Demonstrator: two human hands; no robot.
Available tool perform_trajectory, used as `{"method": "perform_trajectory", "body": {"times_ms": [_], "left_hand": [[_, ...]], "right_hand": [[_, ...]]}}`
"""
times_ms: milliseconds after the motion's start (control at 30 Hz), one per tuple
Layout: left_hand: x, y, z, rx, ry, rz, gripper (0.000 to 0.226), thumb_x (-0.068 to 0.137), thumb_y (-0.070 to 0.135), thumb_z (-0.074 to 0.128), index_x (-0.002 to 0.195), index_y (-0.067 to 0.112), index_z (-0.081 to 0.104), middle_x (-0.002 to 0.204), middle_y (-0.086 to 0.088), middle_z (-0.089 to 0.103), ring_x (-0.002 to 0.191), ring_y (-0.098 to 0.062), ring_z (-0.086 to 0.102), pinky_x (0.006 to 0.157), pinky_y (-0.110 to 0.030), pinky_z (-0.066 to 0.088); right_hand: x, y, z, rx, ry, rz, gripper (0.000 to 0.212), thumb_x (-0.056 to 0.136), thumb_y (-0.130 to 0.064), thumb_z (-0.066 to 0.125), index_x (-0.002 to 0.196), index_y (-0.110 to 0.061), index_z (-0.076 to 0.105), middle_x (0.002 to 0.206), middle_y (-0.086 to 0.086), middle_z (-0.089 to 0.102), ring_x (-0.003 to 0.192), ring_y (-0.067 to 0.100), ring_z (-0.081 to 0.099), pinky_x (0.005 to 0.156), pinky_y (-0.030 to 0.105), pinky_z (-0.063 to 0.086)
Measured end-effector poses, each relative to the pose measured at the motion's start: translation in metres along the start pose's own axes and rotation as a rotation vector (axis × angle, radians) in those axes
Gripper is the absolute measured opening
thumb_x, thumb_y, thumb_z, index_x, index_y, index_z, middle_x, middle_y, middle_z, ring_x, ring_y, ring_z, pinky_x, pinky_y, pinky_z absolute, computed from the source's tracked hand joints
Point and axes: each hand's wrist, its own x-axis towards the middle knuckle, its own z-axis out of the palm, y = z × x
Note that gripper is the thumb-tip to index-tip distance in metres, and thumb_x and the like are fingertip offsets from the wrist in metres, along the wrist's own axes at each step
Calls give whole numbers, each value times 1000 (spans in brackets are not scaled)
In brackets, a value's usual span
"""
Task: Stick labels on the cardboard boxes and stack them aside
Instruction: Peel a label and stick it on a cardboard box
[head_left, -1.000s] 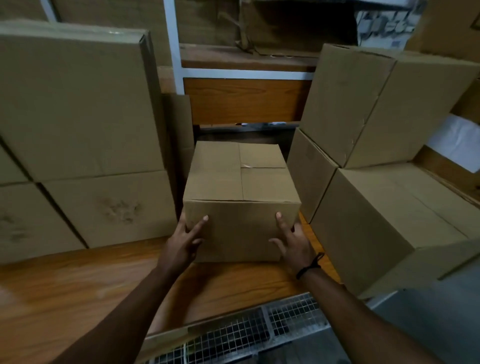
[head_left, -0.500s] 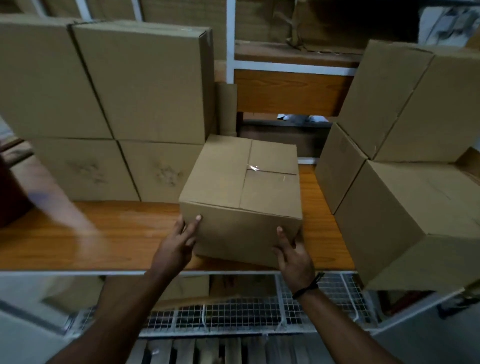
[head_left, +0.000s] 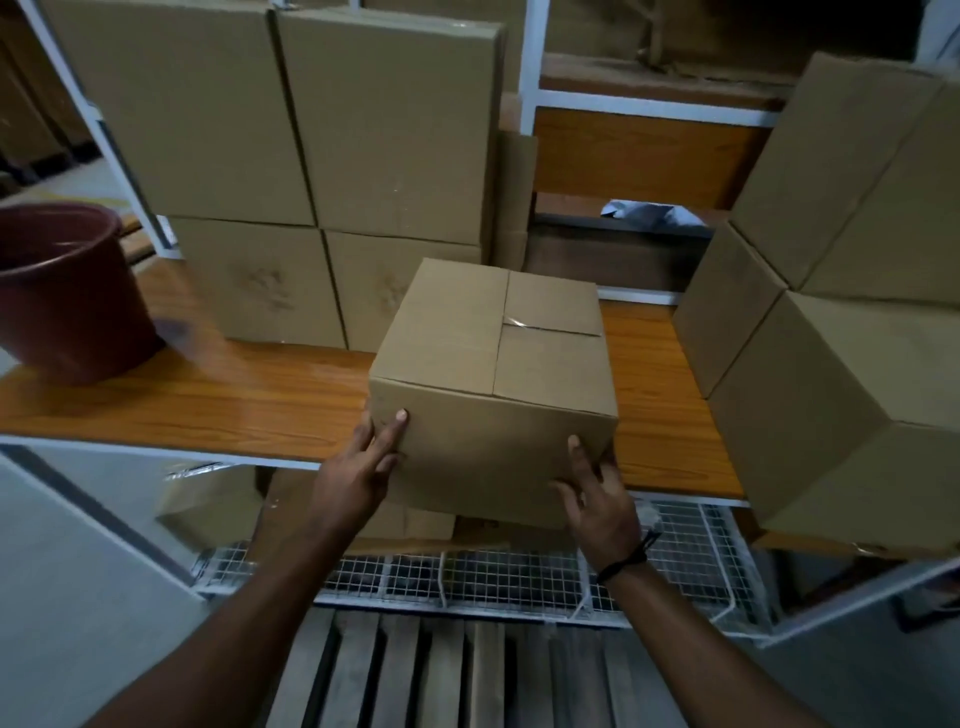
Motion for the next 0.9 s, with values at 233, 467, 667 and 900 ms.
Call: {"method": "perform_trajectory", "body": {"times_ms": [233,467,667,900], "left_hand": [[-34,-77,-41,19,46,-136,88,94,21,55,150,55,-3,154,-19,37,101,-45,64,69,-49,58],[-34,-132,-77,-4,3,-144,96,99,17,51,138,67,-20,161,-11,18,117,-46,57,80,-50,55],[-33,-163,-90,-35,-83,14,93,94,19,63,148,58,-2,162,-8,2,122,-43,55,73,-48,59],[-41,-192,-67,2,-345,51,89,85,32,72,150,53,15,163,-15,-14,128,-44,50,78,-47,60]], "right_hand": [[19,-66,56,37,-90,-88,122,66,-10,87,151,-45,7,122,34,57,75,44,67,47,42,57],[39,-120,102,-24,-89,-63,125,65,-8,87,151,-43,4,122,37,55,90,49,65,58,43,56],[20,-130,106,-92,-99,-25,102,80,-29,74,148,-52,2,156,18,16,100,43,63,50,40,58],[9,-117,96,-153,-213,-82,82,85,-45,61,146,-55,8,159,18,-7,122,41,52,53,32,57]]}}
